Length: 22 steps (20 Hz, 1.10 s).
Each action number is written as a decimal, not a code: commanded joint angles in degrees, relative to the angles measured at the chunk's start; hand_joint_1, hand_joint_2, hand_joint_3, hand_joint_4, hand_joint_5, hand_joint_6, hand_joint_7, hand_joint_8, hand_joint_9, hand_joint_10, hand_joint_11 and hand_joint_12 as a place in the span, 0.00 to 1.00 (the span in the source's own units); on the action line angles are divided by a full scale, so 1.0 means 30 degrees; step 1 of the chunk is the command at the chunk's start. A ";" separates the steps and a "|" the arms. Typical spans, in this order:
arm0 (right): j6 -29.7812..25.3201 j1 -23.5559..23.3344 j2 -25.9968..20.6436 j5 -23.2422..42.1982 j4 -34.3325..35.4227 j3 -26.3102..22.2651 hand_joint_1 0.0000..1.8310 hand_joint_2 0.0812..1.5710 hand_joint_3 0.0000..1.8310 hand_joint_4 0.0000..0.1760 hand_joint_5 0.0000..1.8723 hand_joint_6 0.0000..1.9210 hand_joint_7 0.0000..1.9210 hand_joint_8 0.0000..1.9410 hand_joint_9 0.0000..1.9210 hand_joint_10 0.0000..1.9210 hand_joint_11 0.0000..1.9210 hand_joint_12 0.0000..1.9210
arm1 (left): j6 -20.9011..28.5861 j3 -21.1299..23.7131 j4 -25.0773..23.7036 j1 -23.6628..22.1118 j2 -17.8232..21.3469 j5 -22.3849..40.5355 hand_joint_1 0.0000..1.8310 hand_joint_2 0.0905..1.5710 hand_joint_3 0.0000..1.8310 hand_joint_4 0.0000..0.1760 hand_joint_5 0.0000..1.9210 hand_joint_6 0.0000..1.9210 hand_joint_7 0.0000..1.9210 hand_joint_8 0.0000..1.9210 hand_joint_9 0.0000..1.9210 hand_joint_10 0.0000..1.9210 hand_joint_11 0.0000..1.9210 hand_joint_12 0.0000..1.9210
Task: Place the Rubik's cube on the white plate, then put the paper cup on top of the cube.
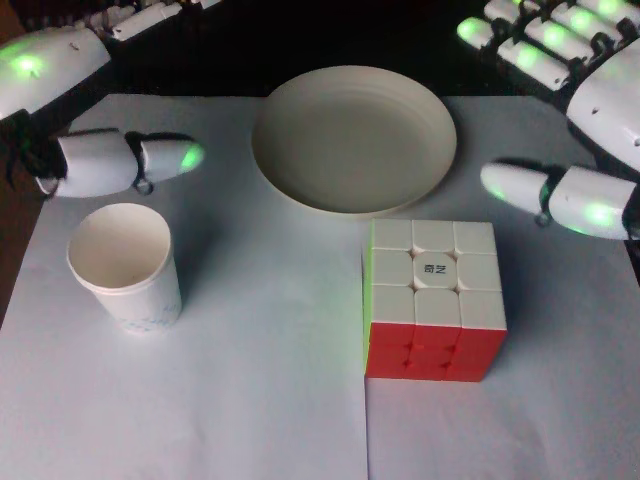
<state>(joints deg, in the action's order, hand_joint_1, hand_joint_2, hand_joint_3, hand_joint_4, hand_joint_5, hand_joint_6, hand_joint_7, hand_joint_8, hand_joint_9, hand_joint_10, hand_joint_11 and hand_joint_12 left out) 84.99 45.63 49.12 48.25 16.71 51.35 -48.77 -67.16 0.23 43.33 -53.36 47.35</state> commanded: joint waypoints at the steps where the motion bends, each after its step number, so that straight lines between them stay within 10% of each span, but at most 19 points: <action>1: 0.0039 -0.0209 -0.0022 0.2423 -0.0335 0.0021 0.11 0.81 0.01 0.00 0.00 0.00 0.00 0.00 0.00 0.00 0.00 0.00 | 0.0026 -0.0140 0.0453 -0.0177 0.0047 0.2535 0.16 0.83 0.00 0.36 0.02 0.00 0.00 0.00 0.00 0.00 0.00 0.19; 4: 0.0039 -0.0209 -0.0102 0.2420 -0.0341 0.0067 0.13 0.79 0.00 0.30 0.00 0.00 0.00 0.00 0.00 0.00 0.01 0.00 | 0.0020 -0.0399 0.0542 -0.0303 -0.0106 0.2690 0.15 0.81 0.00 0.45 0.00 0.00 0.00 0.00 0.00 0.00 0.00 0.17; 6: 0.0037 -0.0213 -0.0318 0.2420 -0.0341 0.0109 0.15 0.80 0.00 0.27 0.00 0.00 0.00 0.00 0.00 0.00 0.02 0.02 | 0.0001 -0.0484 0.0559 -0.0387 -0.0155 0.2837 0.16 0.80 0.00 0.52 0.00 0.00 0.00 0.00 0.00 0.00 0.00 0.11; 7: 0.0008 -0.0214 -0.0414 0.2422 -0.0343 0.0123 0.17 0.80 0.00 0.20 0.00 0.00 0.00 0.00 0.00 0.00 0.00 0.42 | -0.0047 -0.0531 0.0598 -0.0435 -0.0192 0.2925 0.13 0.79 0.00 0.47 0.00 0.00 0.00 0.00 0.00 0.00 0.00 0.14; 8: -0.0378 -0.0216 -0.0458 0.2429 -0.0345 0.0155 0.21 0.78 0.00 0.41 0.00 0.00 0.00 0.00 0.00 0.00 0.00 0.45 | -0.0068 -0.0562 0.0651 -0.0477 -0.0222 0.2974 0.14 0.79 0.00 0.45 0.00 0.00 0.00 0.00 0.00 0.00 0.00 0.12; 10: -0.2612 -0.0211 -0.0442 0.2462 -0.1118 0.0486 0.17 0.78 0.00 0.52 0.00 0.00 0.00 0.00 0.00 0.00 0.00 0.50 | -0.0110 -0.0581 0.0785 -0.0490 -0.0253 0.3114 0.17 0.78 0.00 0.54 0.00 0.00 0.00 0.00 0.00 0.00 0.00 0.07; 12: -0.4661 -0.0106 -0.0483 0.2632 -0.2132 0.0659 0.21 0.78 0.00 0.41 0.00 0.00 0.00 0.00 0.02 0.01 0.00 0.43 | -0.0184 -0.0621 0.1014 -0.0490 -0.0323 0.3245 0.16 0.78 0.00 0.65 0.00 0.00 0.00 0.00 0.00 0.00 0.00 0.00; 14: -0.7541 0.0674 -0.0620 0.3839 -0.3330 0.0669 0.21 0.71 0.00 0.00 0.00 0.00 0.00 0.00 0.01 0.01 0.00 0.27 | -0.0211 -0.0724 0.1190 -0.0496 -0.0404 0.3284 0.17 0.80 0.00 0.42 0.00 0.00 0.00 0.00 0.00 0.00 0.01 0.01; 15: -0.9102 0.1182 -0.0779 0.4614 -0.3811 0.0669 0.20 0.70 0.00 0.00 0.00 0.00 0.00 0.00 0.03 0.01 0.00 0.28 | -0.0224 -0.0739 0.1253 -0.0504 -0.0419 0.3295 0.17 0.80 0.00 0.40 0.00 0.00 0.00 0.00 0.00 0.00 0.02 0.01; 17: -1.1296 0.2051 -0.0939 0.5414 -0.4489 0.0631 0.23 0.67 0.00 0.40 0.00 0.00 0.00 0.00 0.04 0.01 0.00 0.21 | -0.0280 -0.0753 0.1551 -0.0477 -0.0409 0.3450 0.15 0.78 0.00 0.65 0.00 0.00 0.00 0.00 0.00 0.00 0.01 0.02; 22: -1.3261 0.2528 -0.1031 0.5489 -0.7018 -0.0080 0.32 0.63 0.00 0.20 0.00 0.00 0.00 0.00 0.01 0.00 0.00 0.23 | -0.0455 -0.0734 0.2055 -0.0313 -0.0325 0.3618 0.13 0.78 0.00 0.60 0.00 0.00 0.00 0.00 0.00 0.00 0.00 0.05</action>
<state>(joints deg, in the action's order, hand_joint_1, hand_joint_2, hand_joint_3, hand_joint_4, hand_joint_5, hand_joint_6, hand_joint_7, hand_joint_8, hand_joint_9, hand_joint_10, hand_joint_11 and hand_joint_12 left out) 44.91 53.80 45.98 57.89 -5.50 51.33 -50.00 -69.25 5.65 42.94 -54.48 50.85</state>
